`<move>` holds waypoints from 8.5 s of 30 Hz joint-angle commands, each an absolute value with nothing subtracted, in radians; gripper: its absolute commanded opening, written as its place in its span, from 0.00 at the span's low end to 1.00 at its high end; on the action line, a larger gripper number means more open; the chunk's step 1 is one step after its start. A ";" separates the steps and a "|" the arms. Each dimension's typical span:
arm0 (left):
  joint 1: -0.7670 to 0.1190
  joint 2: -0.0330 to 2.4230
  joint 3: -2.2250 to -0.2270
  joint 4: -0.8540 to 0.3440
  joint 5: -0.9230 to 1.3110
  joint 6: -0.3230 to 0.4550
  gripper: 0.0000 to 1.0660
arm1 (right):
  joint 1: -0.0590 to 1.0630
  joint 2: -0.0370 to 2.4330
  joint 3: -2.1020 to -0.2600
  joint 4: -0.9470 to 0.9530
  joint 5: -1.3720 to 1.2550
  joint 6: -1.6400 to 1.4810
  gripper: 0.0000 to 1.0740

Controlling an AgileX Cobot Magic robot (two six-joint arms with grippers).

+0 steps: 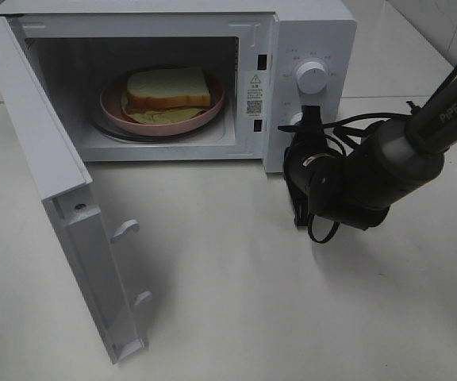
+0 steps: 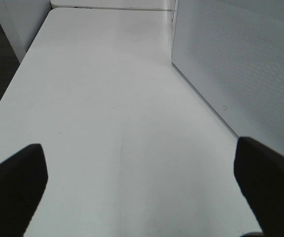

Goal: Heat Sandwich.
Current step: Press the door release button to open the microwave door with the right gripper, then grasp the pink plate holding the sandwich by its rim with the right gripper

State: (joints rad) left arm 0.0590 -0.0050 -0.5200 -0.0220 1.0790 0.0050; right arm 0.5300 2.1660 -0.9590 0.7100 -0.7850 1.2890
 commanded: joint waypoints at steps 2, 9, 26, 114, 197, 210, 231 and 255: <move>0.059 -0.023 -0.518 -0.024 1.070 0.007 0.92 | 0.488 2.121 -1.017 0.595 -0.940 1.291 0.00; 0.059 -0.023 -0.518 -0.024 1.070 0.007 0.92 | 0.491 2.088 -0.952 0.594 -0.862 1.301 0.00; 0.059 -0.023 -0.518 -0.024 1.070 0.007 0.92 | 0.491 1.989 -0.751 0.476 -0.732 1.302 0.00; 0.059 -0.023 -0.518 -0.024 1.070 0.007 0.92 | 0.488 1.651 -1.055 0.145 0.834 -1.134 0.12; 0.059 -0.023 -0.518 -0.024 1.070 0.007 0.92 | 0.654 2.126 -1.691 -0.075 0.567 -1.159 0.74; 0.059 -0.023 -0.518 -0.024 1.070 0.007 0.92 | 0.654 2.326 -1.916 -0.061 0.577 -1.122 0.71; 0.059 -0.023 -0.518 -0.024 1.070 0.007 0.92 | 0.639 2.472 -2.091 -0.088 0.605 -1.083 0.71; 0.059 -0.023 -0.518 -0.024 1.070 0.007 0.92 | 0.640 2.472 -2.091 -0.080 0.687 -1.023 0.00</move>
State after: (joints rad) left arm 0.0590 -0.0050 -0.5200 -0.0210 1.0790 0.0000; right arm 0.6420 2.4680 -2.0950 -0.1050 0.6320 -1.0470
